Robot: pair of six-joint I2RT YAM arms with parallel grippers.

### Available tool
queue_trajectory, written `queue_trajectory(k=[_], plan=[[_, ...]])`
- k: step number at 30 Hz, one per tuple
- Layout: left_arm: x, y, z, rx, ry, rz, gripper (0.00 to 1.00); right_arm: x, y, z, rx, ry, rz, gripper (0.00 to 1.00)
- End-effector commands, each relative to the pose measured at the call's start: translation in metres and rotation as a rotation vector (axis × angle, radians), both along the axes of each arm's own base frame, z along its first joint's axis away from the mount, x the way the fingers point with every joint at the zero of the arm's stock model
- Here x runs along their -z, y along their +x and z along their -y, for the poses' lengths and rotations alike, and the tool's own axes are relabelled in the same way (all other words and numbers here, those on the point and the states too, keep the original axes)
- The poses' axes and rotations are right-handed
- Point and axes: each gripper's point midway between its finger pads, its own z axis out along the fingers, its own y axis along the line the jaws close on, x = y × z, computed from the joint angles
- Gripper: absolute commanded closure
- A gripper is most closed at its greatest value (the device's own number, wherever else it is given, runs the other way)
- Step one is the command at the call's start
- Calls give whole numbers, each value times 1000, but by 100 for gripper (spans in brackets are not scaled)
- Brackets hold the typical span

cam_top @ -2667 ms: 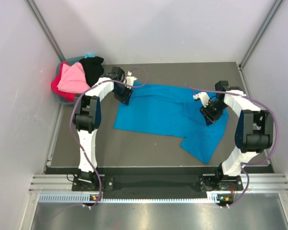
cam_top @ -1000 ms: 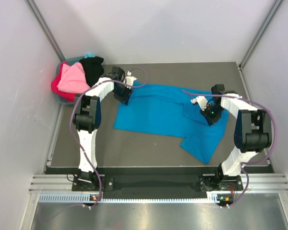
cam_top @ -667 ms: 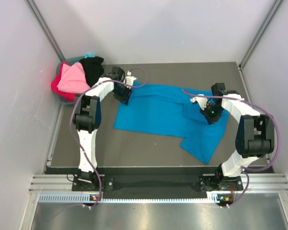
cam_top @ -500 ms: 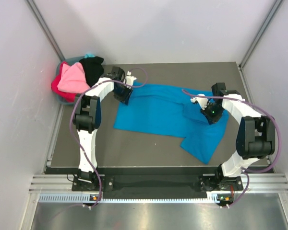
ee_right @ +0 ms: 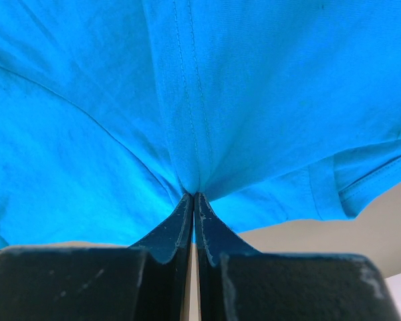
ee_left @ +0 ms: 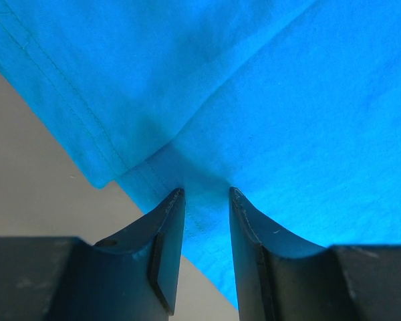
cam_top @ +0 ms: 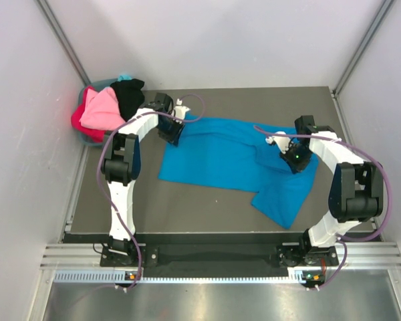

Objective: Fold and stack the t-shirts
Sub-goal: Fold the tshirt

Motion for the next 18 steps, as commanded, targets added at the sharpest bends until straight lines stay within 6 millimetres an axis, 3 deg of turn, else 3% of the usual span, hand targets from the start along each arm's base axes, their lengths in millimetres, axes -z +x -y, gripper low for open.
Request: queue_trajectory(k=[1, 11, 15, 17, 18], plan=[[-9, 12, -10, -24, 14, 50, 62, -9, 1, 3, -17, -15, 13, 100], [-9, 15, -14, -32, 21, 55, 62, -1, -1, 7, -13, -29, -7, 99], [-19, 15, -11, -24, -10, 61, 62, -2, 4, 8, 15, -17, -6, 76], [-42, 18, -3, -2, -57, 103, 62, -12, 10, 6, 63, 33, 9, 67], [-62, 25, 1, 2, -83, 153, 61, -26, 24, 4, 76, 55, 50, 65]])
